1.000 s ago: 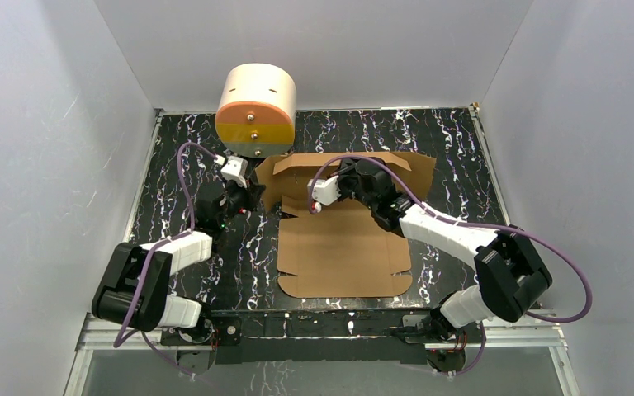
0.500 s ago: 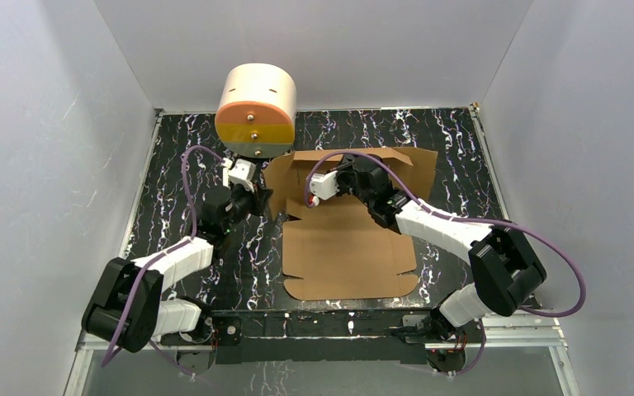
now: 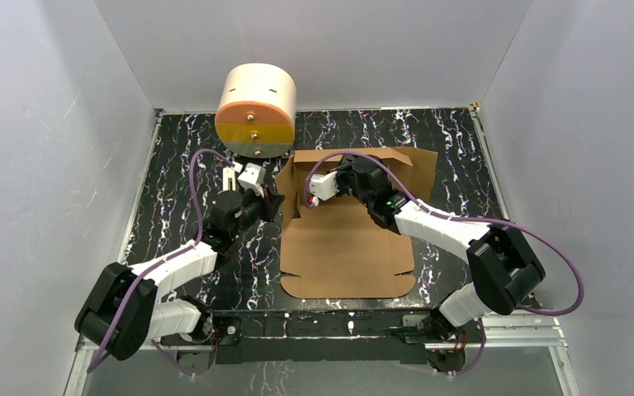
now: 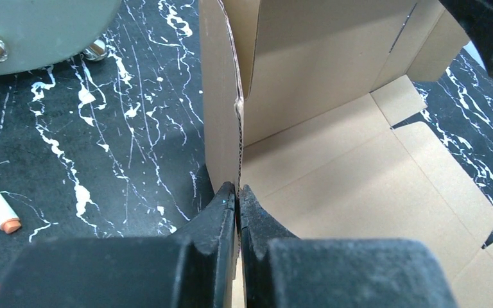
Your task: Fold the paper box
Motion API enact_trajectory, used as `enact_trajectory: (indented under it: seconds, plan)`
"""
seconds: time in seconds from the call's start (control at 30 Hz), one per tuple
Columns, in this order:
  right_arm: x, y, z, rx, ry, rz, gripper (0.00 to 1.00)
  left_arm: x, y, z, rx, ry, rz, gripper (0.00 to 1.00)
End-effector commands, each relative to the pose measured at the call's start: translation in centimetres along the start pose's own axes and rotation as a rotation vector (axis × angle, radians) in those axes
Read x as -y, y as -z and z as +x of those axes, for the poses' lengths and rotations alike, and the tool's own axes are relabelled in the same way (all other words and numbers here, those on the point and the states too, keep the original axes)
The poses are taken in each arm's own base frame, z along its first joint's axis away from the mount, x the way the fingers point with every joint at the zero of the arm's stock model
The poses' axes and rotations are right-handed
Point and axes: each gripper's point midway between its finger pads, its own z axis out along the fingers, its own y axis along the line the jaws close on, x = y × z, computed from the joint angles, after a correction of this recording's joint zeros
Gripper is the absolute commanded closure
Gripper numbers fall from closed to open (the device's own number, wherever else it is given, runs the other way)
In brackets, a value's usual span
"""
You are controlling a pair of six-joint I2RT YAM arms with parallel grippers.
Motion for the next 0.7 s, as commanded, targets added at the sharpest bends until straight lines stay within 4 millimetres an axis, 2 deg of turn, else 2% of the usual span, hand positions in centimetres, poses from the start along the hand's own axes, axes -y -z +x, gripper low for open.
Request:
enact_trajectory:
  seconds: [0.0, 0.2, 0.43, 0.67]
  plan:
    - [2.2, 0.7, -1.3, 0.058, 0.003, 0.090, 1.00, 2.0, -0.2, -1.5, 0.033, 0.023, 0.035, 1.00]
    - [1.5, 1.1, -1.6, 0.086, 0.016, 0.106, 1.00, 4.0, -0.3, 0.5, 0.009, -0.006, 0.046, 1.00]
    - [0.3, 1.8, -2.1, 0.129, 0.035, 0.118, 1.00, 4.4, -0.8, 3.8, -0.021, -0.044, -0.012, 1.00]
    - [-1.7, 2.0, -1.7, 0.113, 0.078, 0.093, 1.00, 5.1, -1.3, 5.3, -0.044, -0.045, -0.001, 0.96]
